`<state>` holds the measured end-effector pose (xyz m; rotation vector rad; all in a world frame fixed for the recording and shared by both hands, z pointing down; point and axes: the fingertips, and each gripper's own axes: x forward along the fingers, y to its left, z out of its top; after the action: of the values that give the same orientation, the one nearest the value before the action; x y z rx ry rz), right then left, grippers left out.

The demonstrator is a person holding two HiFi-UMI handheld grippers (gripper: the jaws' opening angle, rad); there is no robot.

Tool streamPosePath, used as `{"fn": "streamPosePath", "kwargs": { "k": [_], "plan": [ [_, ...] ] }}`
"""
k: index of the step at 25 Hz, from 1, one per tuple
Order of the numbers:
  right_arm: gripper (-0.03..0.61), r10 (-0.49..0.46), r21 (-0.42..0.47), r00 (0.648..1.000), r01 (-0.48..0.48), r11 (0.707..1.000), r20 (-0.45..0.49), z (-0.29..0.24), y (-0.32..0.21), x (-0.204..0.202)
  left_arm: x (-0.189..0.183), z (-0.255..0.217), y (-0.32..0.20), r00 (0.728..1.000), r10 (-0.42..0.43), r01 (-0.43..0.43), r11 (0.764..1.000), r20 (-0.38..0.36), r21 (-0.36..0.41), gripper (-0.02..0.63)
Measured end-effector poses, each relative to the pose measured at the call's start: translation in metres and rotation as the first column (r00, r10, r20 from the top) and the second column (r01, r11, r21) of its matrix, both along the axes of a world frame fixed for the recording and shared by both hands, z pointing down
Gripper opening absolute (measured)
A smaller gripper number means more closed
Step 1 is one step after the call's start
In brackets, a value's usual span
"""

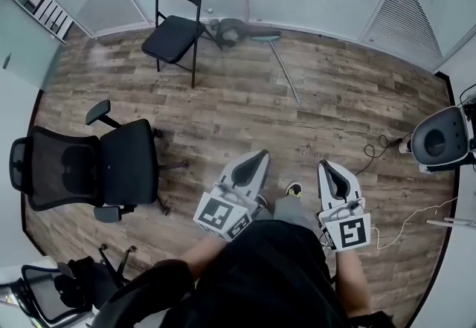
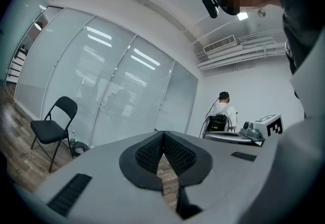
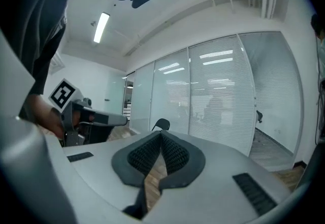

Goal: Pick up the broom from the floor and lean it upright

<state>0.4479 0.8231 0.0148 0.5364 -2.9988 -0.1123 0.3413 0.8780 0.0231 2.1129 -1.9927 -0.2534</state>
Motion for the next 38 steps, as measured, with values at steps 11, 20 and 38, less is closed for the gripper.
{"fn": "streamPosePath", "kwargs": {
  "k": [11, 20, 38],
  "plan": [
    [0.020, 0.004, -0.153, 0.988, 0.020, 0.988, 0.156, -0.006, -0.041, -0.004, -0.002, 0.003, -0.042, 0.990, -0.001, 0.010, 0.998, 0.142, -0.062, 0.020],
    [0.017, -0.036, -0.146, 0.996, 0.048, 0.988, 0.081, 0.011, -0.123, -0.042, -0.026, 0.012, -0.124, 0.989, -0.025, 0.039, 0.995, 0.144, -0.095, 0.020],
    [0.018, 0.037, -0.161, 0.997, -0.026, 0.987, 0.062, 0.006, -0.337, -0.060, -0.056, 0.006, -0.304, 0.979, -0.005, 0.033, 0.991, 0.203, -0.132, 0.020]
  ]
}}
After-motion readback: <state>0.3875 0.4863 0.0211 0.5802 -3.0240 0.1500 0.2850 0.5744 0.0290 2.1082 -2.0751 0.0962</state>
